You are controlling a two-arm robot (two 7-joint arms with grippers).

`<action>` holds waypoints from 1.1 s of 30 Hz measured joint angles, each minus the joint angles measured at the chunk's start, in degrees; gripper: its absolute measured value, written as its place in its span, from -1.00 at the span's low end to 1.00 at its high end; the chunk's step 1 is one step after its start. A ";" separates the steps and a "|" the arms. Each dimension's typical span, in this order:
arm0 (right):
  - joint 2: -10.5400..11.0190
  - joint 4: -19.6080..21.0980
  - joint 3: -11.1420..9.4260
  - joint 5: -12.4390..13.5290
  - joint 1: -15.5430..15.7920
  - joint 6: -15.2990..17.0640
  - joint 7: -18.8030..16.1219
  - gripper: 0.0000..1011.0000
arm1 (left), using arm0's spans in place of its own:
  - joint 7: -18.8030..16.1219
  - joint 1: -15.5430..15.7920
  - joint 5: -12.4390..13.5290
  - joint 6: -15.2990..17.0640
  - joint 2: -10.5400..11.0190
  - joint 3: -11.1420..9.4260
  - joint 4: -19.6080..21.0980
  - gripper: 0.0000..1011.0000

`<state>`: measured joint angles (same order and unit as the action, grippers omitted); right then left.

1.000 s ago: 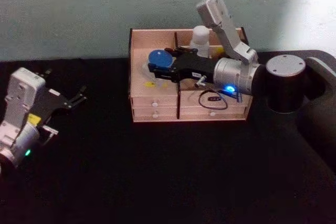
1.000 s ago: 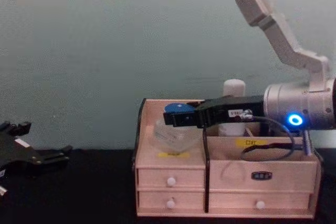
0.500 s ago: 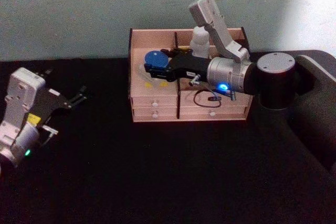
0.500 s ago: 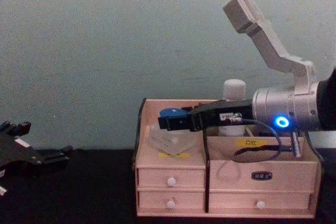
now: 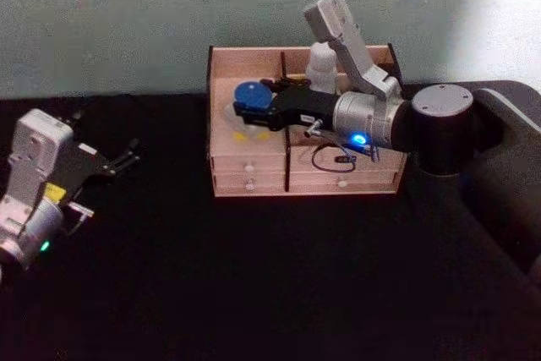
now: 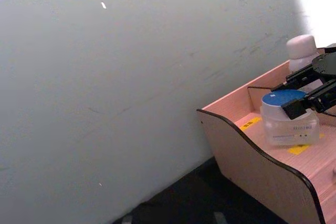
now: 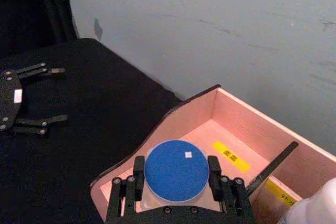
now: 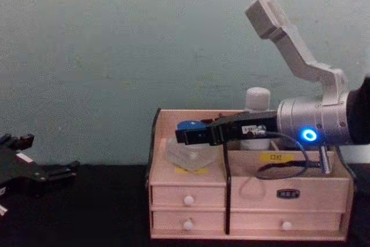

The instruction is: Pick up the facial cleanser and watermelon frost from the table and place them into the tiered storage box.

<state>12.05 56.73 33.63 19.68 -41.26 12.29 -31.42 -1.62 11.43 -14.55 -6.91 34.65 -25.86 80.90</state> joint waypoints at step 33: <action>0.36 1.05 0.04 0.01 0.49 -0.28 0.06 0.98 | 0.00 0.00 0.00 0.00 0.00 0.00 0.00 0.98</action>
<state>12.41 57.78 33.67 19.69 -40.77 12.01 -31.37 -1.62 11.43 -14.55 -6.91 34.64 -25.86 80.90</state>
